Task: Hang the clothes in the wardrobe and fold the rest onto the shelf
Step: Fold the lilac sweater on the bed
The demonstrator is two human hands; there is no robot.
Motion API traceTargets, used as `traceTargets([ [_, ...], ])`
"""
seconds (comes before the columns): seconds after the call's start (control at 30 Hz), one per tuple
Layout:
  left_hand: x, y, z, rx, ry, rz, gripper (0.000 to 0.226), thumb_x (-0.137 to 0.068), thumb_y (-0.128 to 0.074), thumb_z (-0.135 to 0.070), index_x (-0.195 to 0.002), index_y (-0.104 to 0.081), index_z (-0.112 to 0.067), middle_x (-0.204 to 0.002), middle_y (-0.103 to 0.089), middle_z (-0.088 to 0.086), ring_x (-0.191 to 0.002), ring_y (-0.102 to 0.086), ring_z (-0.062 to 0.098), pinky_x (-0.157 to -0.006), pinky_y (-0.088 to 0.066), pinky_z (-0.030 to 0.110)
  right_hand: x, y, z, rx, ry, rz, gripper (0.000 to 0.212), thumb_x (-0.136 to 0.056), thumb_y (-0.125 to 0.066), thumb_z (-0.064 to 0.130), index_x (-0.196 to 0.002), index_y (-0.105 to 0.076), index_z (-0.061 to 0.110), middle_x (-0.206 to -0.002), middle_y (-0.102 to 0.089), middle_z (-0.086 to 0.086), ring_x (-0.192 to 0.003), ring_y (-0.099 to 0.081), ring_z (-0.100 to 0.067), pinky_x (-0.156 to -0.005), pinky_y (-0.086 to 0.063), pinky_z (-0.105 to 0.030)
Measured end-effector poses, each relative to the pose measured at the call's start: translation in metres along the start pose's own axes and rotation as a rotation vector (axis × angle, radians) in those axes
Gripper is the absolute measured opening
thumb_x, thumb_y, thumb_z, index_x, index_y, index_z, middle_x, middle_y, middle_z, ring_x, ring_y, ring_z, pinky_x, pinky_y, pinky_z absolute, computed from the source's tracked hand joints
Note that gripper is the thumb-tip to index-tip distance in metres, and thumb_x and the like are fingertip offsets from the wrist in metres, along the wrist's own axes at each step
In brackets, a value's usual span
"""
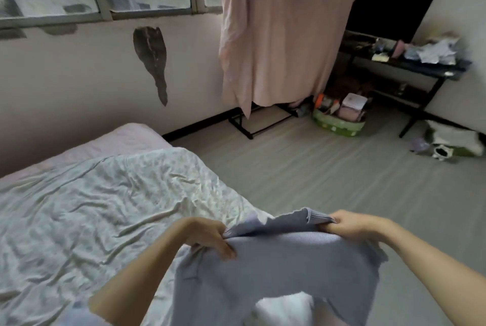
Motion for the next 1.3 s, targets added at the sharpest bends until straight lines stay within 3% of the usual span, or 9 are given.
traceTargets([
  [0.1,-0.002,0.052,-0.063,-0.004,-0.042,-0.161,0.024,-0.084,-0.068,-0.025,-0.098,-0.065,-0.006,-0.09,-0.067,0.004,-0.081,-0.064,0.013,-0.071,-0.052,0.025,0.013,0.072,-0.011,-0.013,0.003,-0.208,0.022,-0.096,-0.044,0.024,-0.093,-0.063,0.014,-0.098,-0.065,0.0,-0.087,-0.056,-0.01,-0.074,-0.042,-0.024],
  [0.17,-0.001,0.094,-0.105,-0.137,-0.045,-0.4,0.016,-0.085,-0.064,-0.027,-0.09,-0.064,-0.012,-0.085,-0.06,0.001,-0.079,-0.057,0.015,-0.063,-0.042,0.023,0.016,0.122,-0.018,-0.021,-0.051,-0.407,0.018,-0.094,-0.044,0.018,-0.09,-0.06,0.013,-0.104,-0.065,-0.009,-0.093,-0.06,-0.022,-0.074,-0.044,-0.029],
  [0.27,0.011,0.157,-0.158,-0.201,-0.05,-0.788,0.011,-0.083,-0.062,-0.028,-0.088,-0.067,-0.019,-0.085,-0.063,0.002,-0.084,-0.059,0.021,-0.069,-0.045,0.028,0.022,0.191,-0.015,-0.082,-0.086,-0.663,0.02,-0.085,-0.04,0.004,-0.091,-0.054,0.017,-0.109,-0.062,-0.017,-0.1,-0.057,-0.034,-0.074,-0.043,-0.033],
  [0.43,0.06,0.229,-0.21,-0.16,-0.021,-1.297,0.009,-0.083,-0.058,-0.025,-0.078,-0.064,-0.02,-0.089,-0.066,0.005,-0.088,-0.059,0.029,-0.067,-0.043,0.03,0.044,0.273,0.012,-0.105,0.017,-0.979,0.02,-0.087,-0.043,0.014,-0.104,-0.052,0.021,-0.103,-0.064,-0.016,-0.097,-0.059,-0.035,-0.074,-0.044,-0.038],
  [0.6,0.108,0.268,-0.222,0.279,-0.316,-1.523,0.025,-0.079,-0.052,0.004,-0.098,-0.065,-0.007,-0.098,-0.067,0.017,-0.091,-0.063,0.034,-0.076,-0.056,0.044,0.072,0.31,0.05,-0.157,0.208,-1.192,0.02,-0.093,-0.041,0.02,-0.111,-0.049,0.017,-0.1,-0.065,-0.016,-0.094,-0.058,-0.039,-0.068,-0.035,-0.035],
  [0.8,0.169,0.261,-0.185,0.004,-0.45,-1.801,0.021,-0.083,-0.051,0.005,-0.097,-0.065,-0.003,-0.093,-0.067,0.015,-0.081,-0.057,0.024,-0.069,-0.037,0.022,0.084,0.286,0.1,-0.162,0.46,-1.272,0.02,-0.097,-0.037,0.015,-0.107,-0.054,0.009,-0.089,-0.067,-0.012,-0.083,-0.062,-0.035,-0.063,-0.033,-0.029],
  [0.97,0.205,0.188,-0.095,-0.277,-0.432,-1.736,0.018,-0.074,-0.057,0.013,-0.085,-0.065,0.001,-0.084,-0.066,0.016,-0.075,-0.062,0.033,-0.067,-0.045,0.031,0.071,0.182,0.143,-0.152,0.583,-1.105,0.025,-0.095,-0.039,0.022,-0.103,-0.058,0.007,-0.085,-0.068,-0.016,-0.079,-0.063,-0.039,-0.063,-0.038,-0.035],
  [1.13,0.189,0.074,0.023,-0.454,-0.339,-1.369,0.018,-0.068,-0.069,0.009,-0.085,-0.067,0.001,-0.088,-0.066,0.014,-0.077,-0.064,0.035,-0.061,-0.054,0.042,0.043,0.023,0.148,-0.051,0.438,-0.845,0.025,-0.086,-0.048,0.005,-0.107,-0.061,0.012,-0.091,-0.068,-0.016,-0.085,-0.061,-0.038,-0.062,-0.038,-0.036],
  [1.3,0.136,-0.077,0.162,-0.382,-0.182,-0.982,0.012,-0.063,-0.074,0.007,-0.072,-0.067,0.002,-0.088,-0.069,0.019,-0.088,-0.069,0.034,-0.055,-0.056,0.039,0.021,-0.175,0.13,0.101,0.351,-0.435,0.037,-0.087,-0.049,0.007,-0.122,-0.059,0.015,-0.114,-0.064,-0.012,-0.109,-0.054,-0.032,-0.085,-0.04,-0.035],
])
Point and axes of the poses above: each hand's wrist, its own x-axis away from the middle knuckle, its own y-axis out of the back of the hand, z = x × y, the point moved 6 cm from there along -x, towards the middle knuckle
